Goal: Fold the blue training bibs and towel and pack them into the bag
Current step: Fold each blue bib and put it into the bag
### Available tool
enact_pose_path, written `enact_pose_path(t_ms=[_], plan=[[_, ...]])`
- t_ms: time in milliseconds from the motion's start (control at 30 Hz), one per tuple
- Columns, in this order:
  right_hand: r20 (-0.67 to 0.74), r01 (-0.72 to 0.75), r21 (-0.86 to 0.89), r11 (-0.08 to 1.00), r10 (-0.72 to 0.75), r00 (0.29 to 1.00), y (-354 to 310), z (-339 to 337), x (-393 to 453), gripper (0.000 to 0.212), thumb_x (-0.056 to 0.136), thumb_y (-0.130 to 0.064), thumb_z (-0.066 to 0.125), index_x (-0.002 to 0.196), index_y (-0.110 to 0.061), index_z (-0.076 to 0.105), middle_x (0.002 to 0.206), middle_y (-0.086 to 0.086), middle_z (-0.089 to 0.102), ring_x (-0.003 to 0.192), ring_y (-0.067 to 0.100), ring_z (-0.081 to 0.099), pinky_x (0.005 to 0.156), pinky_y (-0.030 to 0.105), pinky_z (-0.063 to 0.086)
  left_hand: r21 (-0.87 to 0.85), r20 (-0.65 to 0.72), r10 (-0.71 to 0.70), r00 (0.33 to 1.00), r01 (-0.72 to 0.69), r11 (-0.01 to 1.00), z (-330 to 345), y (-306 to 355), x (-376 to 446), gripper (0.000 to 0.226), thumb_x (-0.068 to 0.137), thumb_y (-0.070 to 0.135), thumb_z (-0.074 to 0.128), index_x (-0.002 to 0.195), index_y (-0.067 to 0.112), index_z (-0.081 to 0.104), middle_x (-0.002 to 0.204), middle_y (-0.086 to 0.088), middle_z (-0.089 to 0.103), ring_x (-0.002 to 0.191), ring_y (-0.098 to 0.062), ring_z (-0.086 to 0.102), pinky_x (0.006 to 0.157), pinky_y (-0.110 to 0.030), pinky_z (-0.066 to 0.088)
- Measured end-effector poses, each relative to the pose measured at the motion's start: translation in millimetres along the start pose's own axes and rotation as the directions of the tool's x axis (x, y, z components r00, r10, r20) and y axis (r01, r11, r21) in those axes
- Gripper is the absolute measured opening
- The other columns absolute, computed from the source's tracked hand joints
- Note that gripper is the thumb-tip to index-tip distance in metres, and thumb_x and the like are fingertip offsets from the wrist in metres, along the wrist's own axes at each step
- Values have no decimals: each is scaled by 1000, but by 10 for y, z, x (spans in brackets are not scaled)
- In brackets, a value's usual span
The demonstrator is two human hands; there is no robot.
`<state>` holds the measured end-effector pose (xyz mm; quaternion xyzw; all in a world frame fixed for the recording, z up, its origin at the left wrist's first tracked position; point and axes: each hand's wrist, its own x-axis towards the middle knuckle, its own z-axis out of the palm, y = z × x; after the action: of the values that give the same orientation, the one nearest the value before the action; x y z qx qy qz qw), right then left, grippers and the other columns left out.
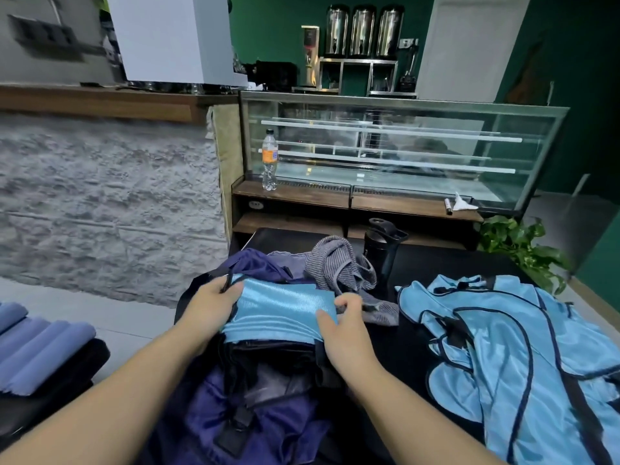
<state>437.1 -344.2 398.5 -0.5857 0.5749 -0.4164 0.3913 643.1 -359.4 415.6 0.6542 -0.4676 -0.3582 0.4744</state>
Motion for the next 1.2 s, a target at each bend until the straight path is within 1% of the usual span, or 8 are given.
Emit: enact_pose_path(t_ms=[233, 300, 433, 567, 733, 900, 1067, 1200], plan=[[111, 123, -77, 989, -114, 987, -94, 254, 531, 16, 97, -13, 47, 88, -26, 53, 76, -13, 48, 58, 3, 38, 66, 25, 34, 426, -198, -16, 980, 101, 899, 16, 86, 576, 36, 99, 21, 36, 95, -6, 60, 101, -31, 62, 95, -39, 57, 77, -39, 41], [142, 109, -131, 985, -90, 986, -47, 332, 639, 26, 97, -12, 45, 84, -33, 55, 86, -10, 56, 60, 3, 42, 64, 26, 35, 430, -241, -13, 970, 119, 895, 27, 36, 677, 38, 98, 19, 37, 94, -13, 57, 99, -33, 62, 95, -42, 58, 79, -41, 43], [137, 54, -166, 985, -32, 990, 119, 434, 748, 33, 96, -9, 44, 89, -36, 63, 92, -1, 60, 58, 4, 43, 57, 22, 36, 251, -178, 2, 984, 44, 967, 58, -80, 740, 9, 93, 3, 42, 91, 9, 49, 73, -10, 52, 62, -26, 48, 54, -32, 33], [116, 10, -216, 976, 15, 993, 236, 499, 726, 36, 93, -8, 44, 107, -26, 72, 113, -3, 68, 93, 15, 62, 81, 24, 45, 280, -13, -30, 999, 32, 959, -2, -143, 815, 31, 87, -6, 35, 83, 15, 58, 65, -10, 57, 49, -23, 48, 42, -24, 35], [48, -47, -215, 975, 59, 997, 315, 526, 720, 39, 94, -6, 41, 111, -24, 71, 118, 0, 67, 103, 19, 62, 86, 27, 48, 471, 27, 14, 1000, -25, 882, -35, -154, 866, 10, 85, 0, 57, 78, 7, 59, 62, -10, 60, 49, -19, 55, 48, -25, 41], [20, -76, -181, 980, 81, 996, 327, 541, 724, 39, 95, -5, 40, 116, -21, 69, 123, -1, 65, 105, 18, 60, 81, 26, 44, 560, -115, 166, 979, -74, 825, 14, -225, 900, 15, 97, 15, 45, 90, 7, 55, 81, -8, 58, 83, -28, 55, 68, -30, 34], [-2, -75, -201, 977, 76, 997, 303, 543, 706, 41, 95, -4, 37, 119, -20, 67, 125, -1, 64, 103, 19, 61, 80, 25, 45, 629, -91, 219, 972, -115, 769, -12, -208, 846, 18, 93, 2, 47, 92, 8, 64, 97, -11, 62, 98, -31, 56, 76, -30, 38], [-19, -75, -187, 980, 73, 997, 301, 530, 686, 43, 94, -4, 36, 119, -22, 67, 122, 0, 65, 96, 20, 61, 83, 30, 49, 718, -16, 450, 893, -303, 626, 19, -122, 647, 19, 82, -6, 54, 90, 0, 71, 104, -19, 59, 104, -36, 55, 94, -34, 40]])
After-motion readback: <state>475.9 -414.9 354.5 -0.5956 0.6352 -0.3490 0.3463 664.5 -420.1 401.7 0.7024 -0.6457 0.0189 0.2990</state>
